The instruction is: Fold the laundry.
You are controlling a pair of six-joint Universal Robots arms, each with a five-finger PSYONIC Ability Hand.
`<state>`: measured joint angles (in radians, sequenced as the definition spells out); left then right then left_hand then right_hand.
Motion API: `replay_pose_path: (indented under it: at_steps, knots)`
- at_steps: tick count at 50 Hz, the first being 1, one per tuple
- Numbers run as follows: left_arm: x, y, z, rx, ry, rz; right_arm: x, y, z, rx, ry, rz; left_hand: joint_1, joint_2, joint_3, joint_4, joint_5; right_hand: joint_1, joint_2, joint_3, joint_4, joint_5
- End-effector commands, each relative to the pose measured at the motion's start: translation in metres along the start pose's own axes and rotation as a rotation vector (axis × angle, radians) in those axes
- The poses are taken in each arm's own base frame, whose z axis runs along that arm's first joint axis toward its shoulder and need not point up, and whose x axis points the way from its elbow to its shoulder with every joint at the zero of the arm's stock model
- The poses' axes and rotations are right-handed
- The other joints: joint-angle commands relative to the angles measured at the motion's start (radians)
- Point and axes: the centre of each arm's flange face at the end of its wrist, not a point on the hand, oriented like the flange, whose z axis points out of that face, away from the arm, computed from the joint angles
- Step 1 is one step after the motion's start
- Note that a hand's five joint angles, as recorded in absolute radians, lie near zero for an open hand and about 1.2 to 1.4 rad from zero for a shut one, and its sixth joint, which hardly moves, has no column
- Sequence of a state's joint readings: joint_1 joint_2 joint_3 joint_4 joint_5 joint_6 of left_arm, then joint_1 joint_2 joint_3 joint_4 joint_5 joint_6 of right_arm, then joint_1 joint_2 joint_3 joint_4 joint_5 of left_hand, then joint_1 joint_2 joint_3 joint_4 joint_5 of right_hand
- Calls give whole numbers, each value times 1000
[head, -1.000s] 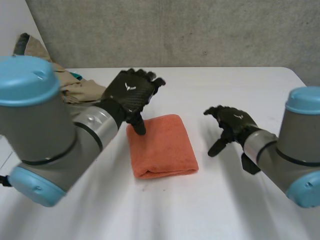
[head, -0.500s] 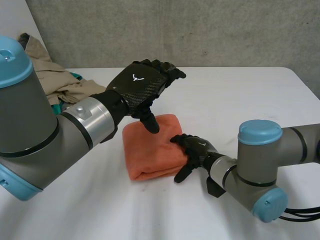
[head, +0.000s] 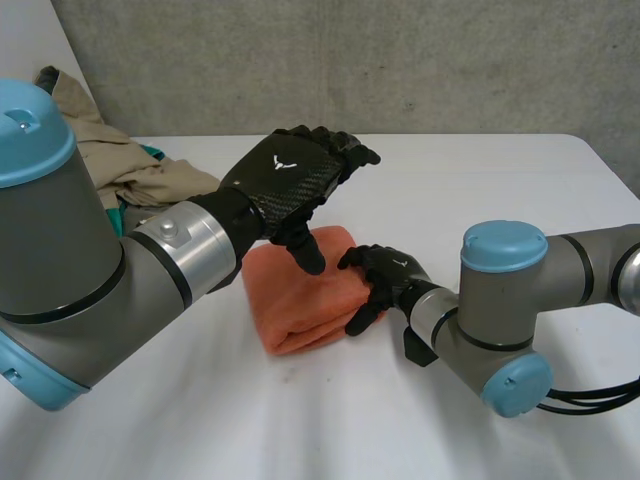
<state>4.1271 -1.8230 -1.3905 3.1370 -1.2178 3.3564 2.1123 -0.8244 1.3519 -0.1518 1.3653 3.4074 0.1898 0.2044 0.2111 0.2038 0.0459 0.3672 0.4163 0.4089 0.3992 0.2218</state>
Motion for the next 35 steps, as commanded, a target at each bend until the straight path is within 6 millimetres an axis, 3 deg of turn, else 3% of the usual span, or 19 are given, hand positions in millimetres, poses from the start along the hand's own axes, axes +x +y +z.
replay_pose_path:
  at_steps: [1, 4, 9, 12, 14, 21, 22, 28, 29, 35]
  knots:
    - [1, 1, 0, -4, 3, -2, -1, -2, -1, 1, -8, 0, 32, 18, 11, 18, 2, 363, 313, 321, 331, 333]
    - [0, 2, 0, -6, 2, -2, 0, 0, 1, 2, -9, 1, 32, 18, 11, 18, 2, 1027, 978, 986, 995, 998]
    - [1, 3, 0, -8, 4, -3, 4, -9, 7, 38, -5, -6, 32, 18, 11, 18, 2, 1029, 980, 987, 997, 1000]
    - [1, 4, 0, -11, 3, -4, 24, -23, 12, 76, 36, 0, 32, 18, 11, 18, 2, 1029, 980, 987, 997, 1000]
    - [1, 4, 0, -11, 3, -4, 54, -40, 14, 115, 98, 7, 32, 18, 11, 18, 2, 1029, 980, 987, 997, 1000]
    - [1, 4, 0, -8, 2, -3, 127, -84, 13, 239, 243, -20, 32, 18, 11, 18, 2, 1029, 980, 987, 997, 1000]
    - [1, 4, 0, -8, 2, -3, 147, -96, 12, 274, 280, -37, 32, 18, 11, 18, 2, 1029, 980, 987, 997, 1000]
    - [1, 4, 0, -8, 4, -5, 212, -117, 14, 335, 413, -110, 32, 18, 11, 18, 2, 1029, 980, 987, 997, 1000]
    - [1, 4, 0, -8, 4, -5, 231, -123, 12, 350, 456, -136, 32, 18, 11, 18, 2, 1029, 980, 987, 997, 1000]
    - [3, 5, 2, -9, 10, -5, 287, -138, 13, 405, 600, -206, 35, 21, 14, 21, 5, 1029, 980, 987, 997, 1000]
